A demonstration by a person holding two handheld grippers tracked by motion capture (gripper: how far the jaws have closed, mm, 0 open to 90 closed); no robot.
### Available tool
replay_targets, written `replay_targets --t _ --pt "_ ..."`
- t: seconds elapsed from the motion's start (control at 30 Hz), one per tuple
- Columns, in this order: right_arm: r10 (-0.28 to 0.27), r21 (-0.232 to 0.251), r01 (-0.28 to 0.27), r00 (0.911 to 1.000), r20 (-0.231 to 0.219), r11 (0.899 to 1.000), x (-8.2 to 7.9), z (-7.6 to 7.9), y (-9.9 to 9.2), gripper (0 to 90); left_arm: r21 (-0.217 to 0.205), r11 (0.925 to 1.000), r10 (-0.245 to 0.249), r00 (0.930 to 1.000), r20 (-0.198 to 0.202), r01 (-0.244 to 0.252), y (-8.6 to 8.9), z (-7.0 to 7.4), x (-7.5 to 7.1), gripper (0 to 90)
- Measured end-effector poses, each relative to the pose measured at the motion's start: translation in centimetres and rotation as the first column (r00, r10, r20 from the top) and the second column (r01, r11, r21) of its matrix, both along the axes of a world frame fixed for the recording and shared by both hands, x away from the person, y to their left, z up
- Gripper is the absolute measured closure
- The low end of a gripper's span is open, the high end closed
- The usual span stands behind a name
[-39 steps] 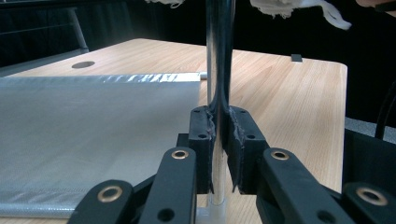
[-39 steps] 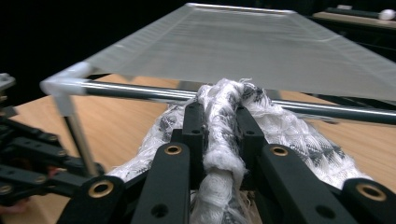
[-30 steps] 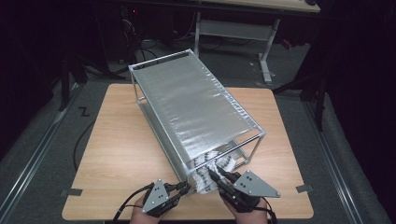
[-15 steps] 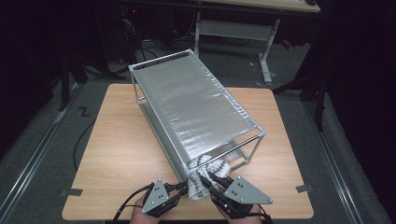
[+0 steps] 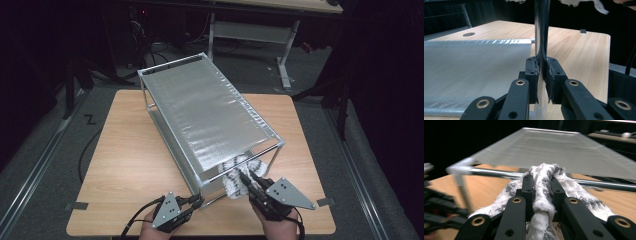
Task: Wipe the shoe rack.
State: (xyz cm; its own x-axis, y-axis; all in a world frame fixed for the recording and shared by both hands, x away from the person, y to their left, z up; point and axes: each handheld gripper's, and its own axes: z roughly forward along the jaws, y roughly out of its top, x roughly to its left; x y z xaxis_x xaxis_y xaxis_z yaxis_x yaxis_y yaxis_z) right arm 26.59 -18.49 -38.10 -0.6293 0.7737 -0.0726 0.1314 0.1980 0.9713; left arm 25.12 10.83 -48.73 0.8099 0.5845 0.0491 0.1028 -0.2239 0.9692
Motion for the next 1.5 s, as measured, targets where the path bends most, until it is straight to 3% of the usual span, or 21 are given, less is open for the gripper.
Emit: replay_targets --t 0.27,0.67,1.0,1.13,1.3,1.43,1.5 --pt "-0.122 0.024 0.122 0.9925 0.006 0.992 1.9 -0.1 -2.8 78.9 -0.001 1.0 0.0 1.0 0.001 0.0 0.0 0.0 0.0 80.6" --pt "-0.272 0.059 0.27 0.9623 0.014 0.961 3.6 -0.1 -6.3 79.1 -0.001 1.0 -0.002 1.0 0.001 0.002 0.0 0.0 0.0 80.6" --pt "-0.252 0.045 0.252 0.9677 -0.003 0.967 3.3 -0.7 -6.1 79.0 -0.034 0.9994 -0.003 0.9998 -0.02 0.002 -0.2 -0.1 -0.1 80.6" --pt "-0.199 0.016 0.2 0.9787 -0.051 0.98 3.3 -1.8 -5.6 79.5 -0.041 0.9992 0.0 0.9999 -0.016 -0.001 -0.3 -0.1 -0.1 80.7" --pt "-0.108 -0.004 0.108 0.9854 -0.132 0.994 4.1 -3.5 -4.2 79.5 -0.038 0.9993 -0.001 0.9999 -0.016 0.0 -0.3 -0.1 -0.1 80.6" --pt "-0.08 -0.036 0.075 0.9867 -0.142 0.997 4.9 -4.4 -3.1 79.4 -0.029 0.9996 -0.002 0.9999 -0.016 0.002 -0.2 -0.1 -0.1 80.6" --pt "-0.089 -0.048 0.084 0.9885 -0.122 0.995 5.3 -4.3 -3.2 79.3 -0.019 0.9998 -0.002 0.9999 -0.012 0.002 -0.2 -0.1 0.0 80.6"
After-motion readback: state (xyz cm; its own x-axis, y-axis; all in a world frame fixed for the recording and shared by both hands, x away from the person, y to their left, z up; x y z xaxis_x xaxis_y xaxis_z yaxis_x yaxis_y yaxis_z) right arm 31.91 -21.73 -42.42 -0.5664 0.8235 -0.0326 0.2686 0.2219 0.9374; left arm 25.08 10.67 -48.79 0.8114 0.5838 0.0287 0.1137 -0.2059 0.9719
